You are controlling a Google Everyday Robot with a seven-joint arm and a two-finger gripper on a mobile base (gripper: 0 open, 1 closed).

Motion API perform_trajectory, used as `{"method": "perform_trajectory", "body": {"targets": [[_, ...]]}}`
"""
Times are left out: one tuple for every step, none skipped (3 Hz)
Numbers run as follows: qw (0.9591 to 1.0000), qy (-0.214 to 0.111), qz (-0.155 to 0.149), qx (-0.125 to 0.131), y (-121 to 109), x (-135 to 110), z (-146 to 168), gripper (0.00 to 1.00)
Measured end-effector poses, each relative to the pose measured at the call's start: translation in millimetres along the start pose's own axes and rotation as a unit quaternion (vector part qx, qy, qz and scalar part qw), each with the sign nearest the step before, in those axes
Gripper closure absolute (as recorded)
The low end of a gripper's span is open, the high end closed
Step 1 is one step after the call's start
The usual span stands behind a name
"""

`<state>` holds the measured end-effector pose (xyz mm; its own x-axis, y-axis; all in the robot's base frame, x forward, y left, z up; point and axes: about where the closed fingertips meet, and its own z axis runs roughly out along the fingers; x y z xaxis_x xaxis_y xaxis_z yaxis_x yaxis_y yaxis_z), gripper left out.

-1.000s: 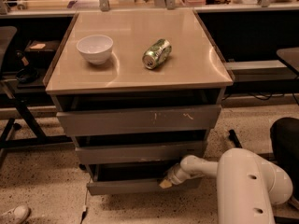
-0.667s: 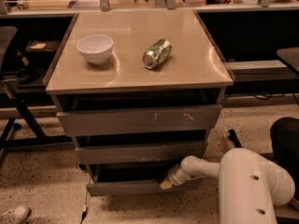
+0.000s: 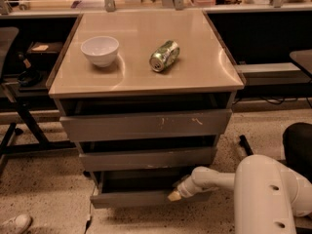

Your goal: Open bottom drawer

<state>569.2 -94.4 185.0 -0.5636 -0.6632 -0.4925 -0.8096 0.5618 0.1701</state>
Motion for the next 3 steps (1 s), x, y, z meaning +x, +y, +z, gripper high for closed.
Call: {"method": "perform_trajectory", "body": {"targets": [[1.0,0.0,0.0,0.0,0.0,0.0,0.0,1.0],[1.0,-0.006,0.002,-0.005,-5.1,-3.9,3.8,1.0],[0.9998,0.002,0.017,-0.014,1.9,6.1,-1.1,1.0]]}}
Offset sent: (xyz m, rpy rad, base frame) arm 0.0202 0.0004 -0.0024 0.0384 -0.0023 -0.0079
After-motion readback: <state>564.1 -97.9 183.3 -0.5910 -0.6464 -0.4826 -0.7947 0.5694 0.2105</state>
